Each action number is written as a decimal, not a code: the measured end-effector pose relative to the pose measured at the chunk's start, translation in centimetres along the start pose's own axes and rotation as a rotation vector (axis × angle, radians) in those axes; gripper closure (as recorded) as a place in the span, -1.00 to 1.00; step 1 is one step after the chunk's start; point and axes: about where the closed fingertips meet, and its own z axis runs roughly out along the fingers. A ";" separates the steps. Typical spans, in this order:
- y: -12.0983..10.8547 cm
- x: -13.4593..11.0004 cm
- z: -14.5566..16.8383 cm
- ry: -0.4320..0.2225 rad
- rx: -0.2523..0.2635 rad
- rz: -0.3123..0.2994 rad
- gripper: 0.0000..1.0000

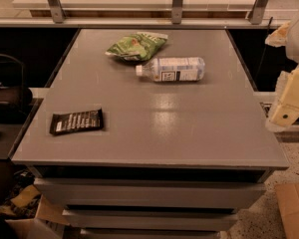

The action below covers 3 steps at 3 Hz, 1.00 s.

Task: Move blue plastic bottle near rxbar chocolate

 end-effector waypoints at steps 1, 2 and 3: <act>0.0 0.0 0.0 0.000 0.000 0.000 -1.00; -1.5 -1.0 0.5 -0.022 0.013 -0.036 -1.00; -4.2 -2.9 2.4 -0.033 0.007 -0.115 -1.00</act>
Offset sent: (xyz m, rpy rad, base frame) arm 0.0419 0.0139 -0.0025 0.0170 -0.0342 0.0882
